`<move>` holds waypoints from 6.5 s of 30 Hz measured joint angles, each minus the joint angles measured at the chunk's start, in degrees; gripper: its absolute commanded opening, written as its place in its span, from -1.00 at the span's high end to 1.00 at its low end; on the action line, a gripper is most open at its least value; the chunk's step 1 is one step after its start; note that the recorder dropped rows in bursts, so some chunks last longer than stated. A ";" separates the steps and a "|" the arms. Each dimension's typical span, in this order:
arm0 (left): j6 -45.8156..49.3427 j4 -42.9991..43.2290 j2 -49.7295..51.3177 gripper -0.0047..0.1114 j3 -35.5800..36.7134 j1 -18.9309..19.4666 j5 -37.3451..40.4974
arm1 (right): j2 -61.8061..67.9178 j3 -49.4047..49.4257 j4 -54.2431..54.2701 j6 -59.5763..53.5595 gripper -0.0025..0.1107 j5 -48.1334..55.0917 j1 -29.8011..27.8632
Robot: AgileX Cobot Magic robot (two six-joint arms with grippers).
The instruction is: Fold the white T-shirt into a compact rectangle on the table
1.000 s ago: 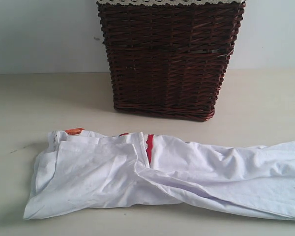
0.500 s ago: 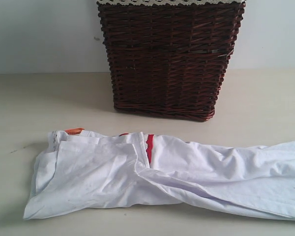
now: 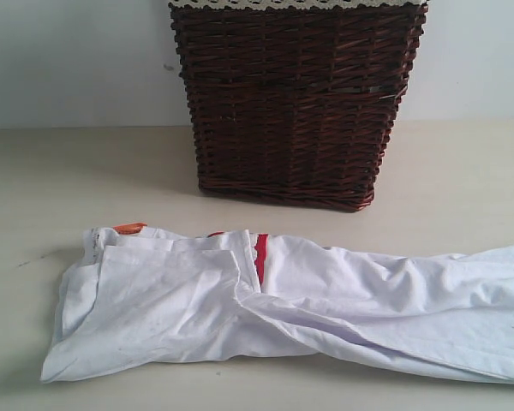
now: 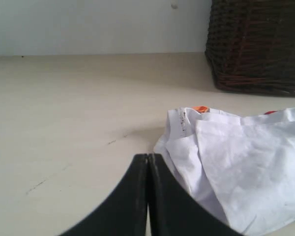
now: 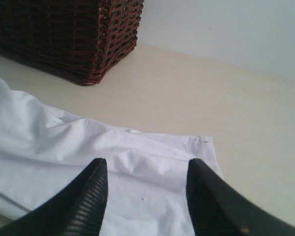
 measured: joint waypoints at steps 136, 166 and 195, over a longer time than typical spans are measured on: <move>8.90 -11.83 102.93 -0.53 -42.69 -13.89 -6.71 | 0.00 0.00 7.72 -2.38 0.10 -4.19 0.00; 20.26 -25.78 99.00 0.92 -42.55 -6.54 -5.55 | 0.00 0.00 7.72 -2.38 0.10 -4.19 0.00; 26.29 -26.00 87.71 0.92 -34.39 3.92 -1.93 | 0.00 0.00 7.72 -2.38 0.10 -4.19 0.00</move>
